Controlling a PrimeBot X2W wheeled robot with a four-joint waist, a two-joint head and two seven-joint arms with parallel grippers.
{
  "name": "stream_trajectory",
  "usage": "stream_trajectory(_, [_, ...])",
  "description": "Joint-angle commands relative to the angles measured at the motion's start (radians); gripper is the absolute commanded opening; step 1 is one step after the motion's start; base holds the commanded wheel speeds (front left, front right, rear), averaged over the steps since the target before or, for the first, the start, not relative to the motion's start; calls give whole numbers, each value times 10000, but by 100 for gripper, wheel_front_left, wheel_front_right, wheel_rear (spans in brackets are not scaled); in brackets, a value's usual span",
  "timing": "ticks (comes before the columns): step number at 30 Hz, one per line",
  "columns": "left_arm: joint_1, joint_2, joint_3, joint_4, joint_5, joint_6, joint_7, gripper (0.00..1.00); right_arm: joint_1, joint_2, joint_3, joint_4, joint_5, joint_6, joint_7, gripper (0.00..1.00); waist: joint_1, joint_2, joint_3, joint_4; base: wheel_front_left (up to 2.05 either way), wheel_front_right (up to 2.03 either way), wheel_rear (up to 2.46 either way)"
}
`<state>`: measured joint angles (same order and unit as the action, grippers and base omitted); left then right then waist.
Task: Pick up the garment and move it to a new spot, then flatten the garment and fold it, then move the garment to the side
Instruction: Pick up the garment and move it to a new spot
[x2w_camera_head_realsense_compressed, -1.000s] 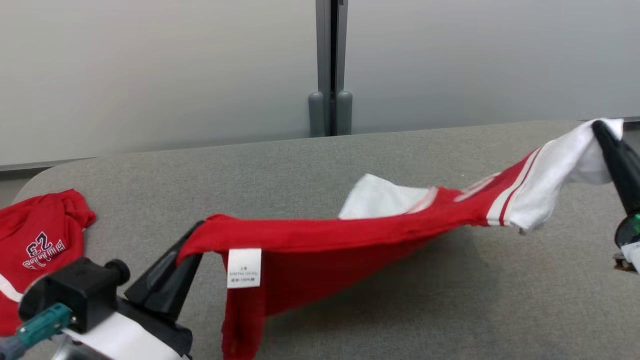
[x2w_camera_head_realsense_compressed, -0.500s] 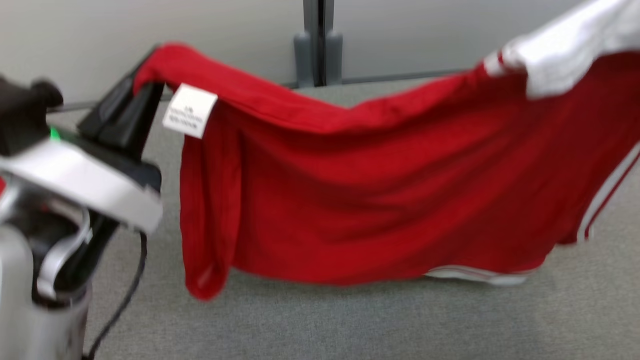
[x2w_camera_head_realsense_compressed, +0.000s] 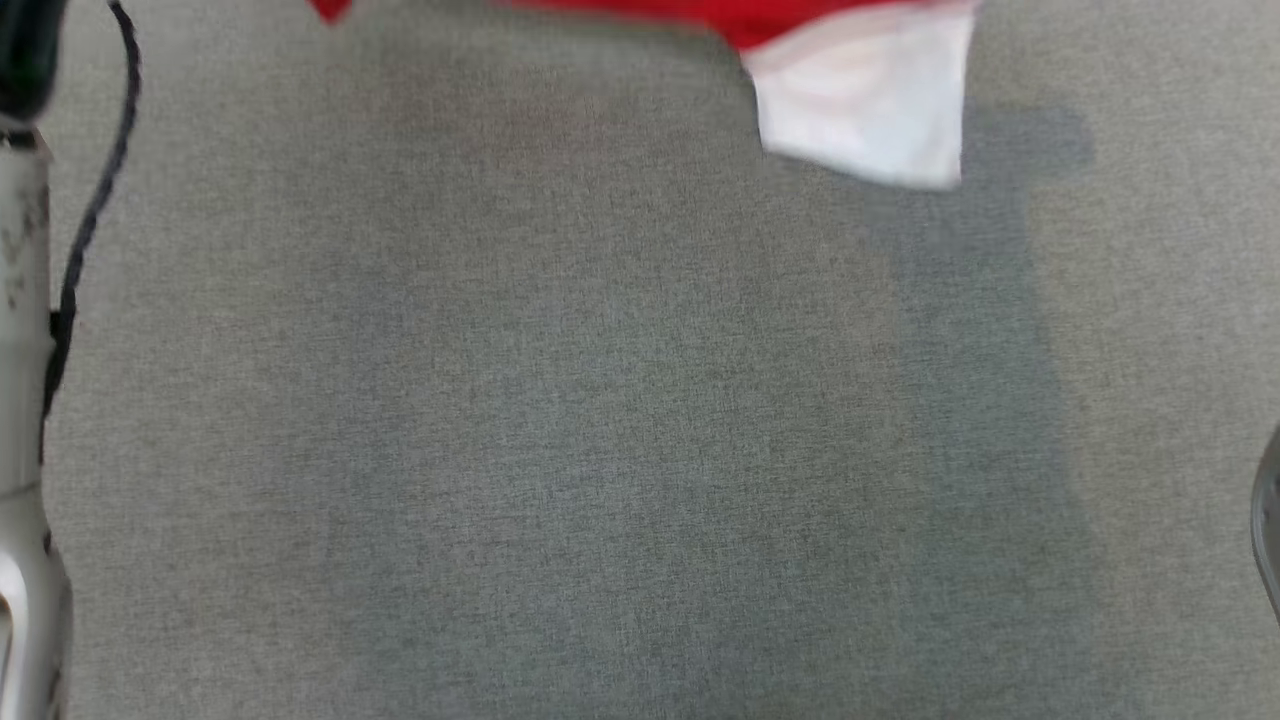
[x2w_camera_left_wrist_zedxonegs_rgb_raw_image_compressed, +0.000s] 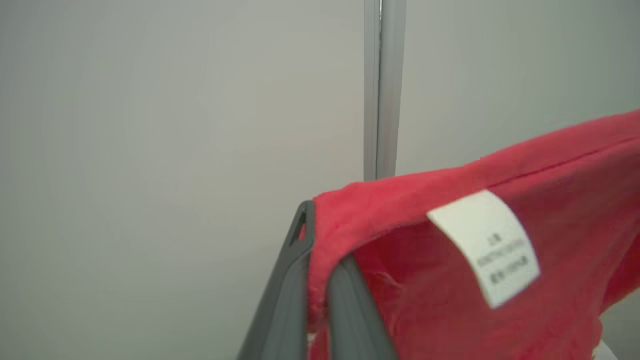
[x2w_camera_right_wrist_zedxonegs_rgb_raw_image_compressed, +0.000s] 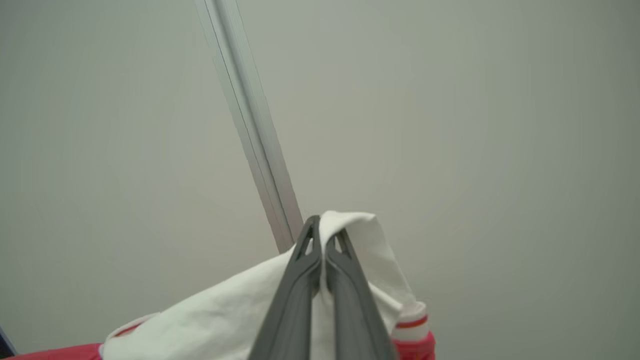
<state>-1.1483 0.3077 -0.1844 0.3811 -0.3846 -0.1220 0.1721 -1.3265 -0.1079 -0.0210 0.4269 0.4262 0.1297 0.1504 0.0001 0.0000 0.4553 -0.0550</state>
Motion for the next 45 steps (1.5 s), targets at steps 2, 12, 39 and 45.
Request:
stream_trajectory(2, [-1032,91,-142,1008,261,-51,-905,0,-1193,227,-332,1102,-319,18,-1066,0,-1,0,316,-38,0,0,0])
stream_trajectory(12, [-2532,-115,-1009,3316,568,-93,-2975,0,-2347,547,251,2917,294,18,-2725,0,-1,0,1879,-203,0,0,0])
stream_trajectory(39, [9157,1796,-5107,-778,-2518,2190,-3826,0,12303,-1367,1712,-2202,3400,17,-3621,0,-1,0,-3309,-589,0,0,0])
stream_trajectory(45, [11937,1898,-5159,-2895,-2989,3754,-3685,0,15027,-789,926,-3045,3147,17,-2994,0,-1,0,-4038,-566,0,0,0])
